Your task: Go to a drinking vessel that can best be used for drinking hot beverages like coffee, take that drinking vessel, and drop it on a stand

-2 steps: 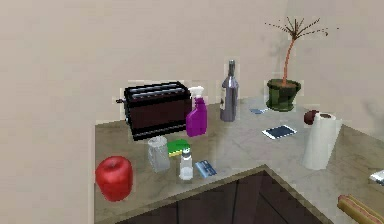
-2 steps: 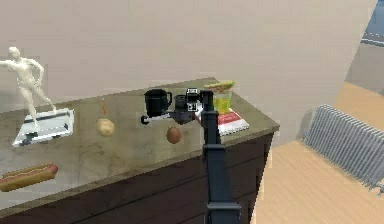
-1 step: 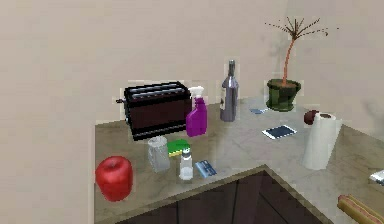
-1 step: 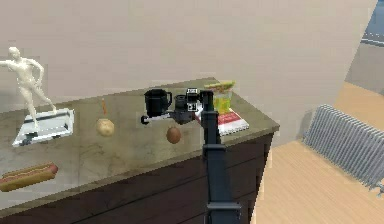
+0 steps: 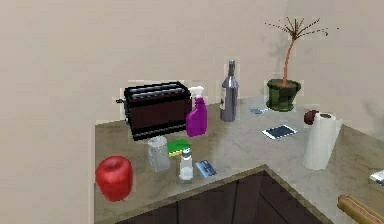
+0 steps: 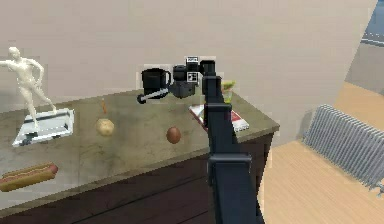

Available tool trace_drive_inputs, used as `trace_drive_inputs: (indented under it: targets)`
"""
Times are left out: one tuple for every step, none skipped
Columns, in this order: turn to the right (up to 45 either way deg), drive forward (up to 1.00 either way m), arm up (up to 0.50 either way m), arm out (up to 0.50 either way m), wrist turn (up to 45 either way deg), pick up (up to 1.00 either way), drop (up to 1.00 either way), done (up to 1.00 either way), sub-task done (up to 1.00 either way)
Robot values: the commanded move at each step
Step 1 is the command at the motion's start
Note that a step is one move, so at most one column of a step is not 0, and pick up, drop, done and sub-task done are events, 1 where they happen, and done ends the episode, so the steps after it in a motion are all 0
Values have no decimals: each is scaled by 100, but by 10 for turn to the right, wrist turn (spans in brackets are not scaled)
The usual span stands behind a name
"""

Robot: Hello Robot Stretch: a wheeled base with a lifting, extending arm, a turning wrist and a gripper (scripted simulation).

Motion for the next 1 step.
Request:
trace_drive_inputs:
  targets:
    - [0, 0, 6, 0, 0, 0, 0, 0, 0]
